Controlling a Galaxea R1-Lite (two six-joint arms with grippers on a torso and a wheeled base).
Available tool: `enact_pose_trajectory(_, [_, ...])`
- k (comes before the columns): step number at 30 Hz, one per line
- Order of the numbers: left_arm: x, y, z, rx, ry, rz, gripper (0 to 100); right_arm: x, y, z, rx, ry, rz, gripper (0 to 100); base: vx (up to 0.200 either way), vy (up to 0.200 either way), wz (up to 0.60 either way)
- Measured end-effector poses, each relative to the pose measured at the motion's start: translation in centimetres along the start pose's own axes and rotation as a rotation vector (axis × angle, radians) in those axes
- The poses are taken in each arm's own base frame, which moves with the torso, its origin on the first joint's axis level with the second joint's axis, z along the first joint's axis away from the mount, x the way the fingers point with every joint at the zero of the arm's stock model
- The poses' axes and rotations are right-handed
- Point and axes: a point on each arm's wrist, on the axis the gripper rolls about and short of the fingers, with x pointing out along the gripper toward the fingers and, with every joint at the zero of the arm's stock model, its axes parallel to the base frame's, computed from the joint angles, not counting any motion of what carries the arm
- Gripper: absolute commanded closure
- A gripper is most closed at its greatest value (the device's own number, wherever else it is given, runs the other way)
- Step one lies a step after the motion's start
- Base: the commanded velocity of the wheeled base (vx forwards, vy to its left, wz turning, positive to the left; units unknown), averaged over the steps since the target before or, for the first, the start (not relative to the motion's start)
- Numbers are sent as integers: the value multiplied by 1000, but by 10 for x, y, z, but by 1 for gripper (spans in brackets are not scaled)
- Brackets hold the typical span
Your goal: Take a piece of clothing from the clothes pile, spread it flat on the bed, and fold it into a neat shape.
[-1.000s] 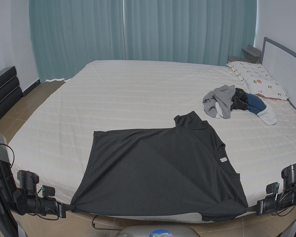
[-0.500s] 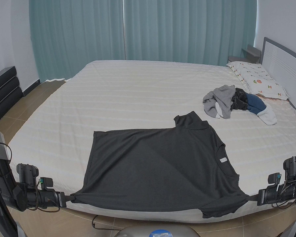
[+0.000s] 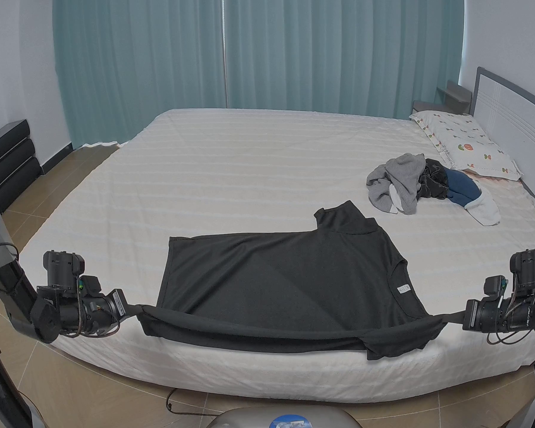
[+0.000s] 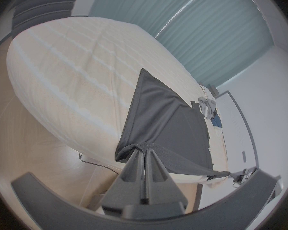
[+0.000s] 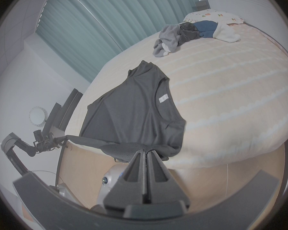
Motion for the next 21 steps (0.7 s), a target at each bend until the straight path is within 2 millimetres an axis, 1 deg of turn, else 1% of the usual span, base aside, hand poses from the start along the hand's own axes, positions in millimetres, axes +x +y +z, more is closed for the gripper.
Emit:
enact_pose_trajectory(4, [3,-10,13,-13,-14,-12,100,9,-1,14,-3,-20,3,100,0,0,0])
enact_pose_trajectory(9, [7,-16,19,-14,-2,-9,100,20,-4,25,-4,-25,3,100,0,0,0])
enact_pose_trajectory(18, [21,-16,27,-47,-16,40,100,36,-8,40,60,-37,7,100,0,0,0])
enact_pose_trajectory(21, [27,-14,28,-54,-9,45,100,41,-10,42,66,-34,5,100,0,0,0])
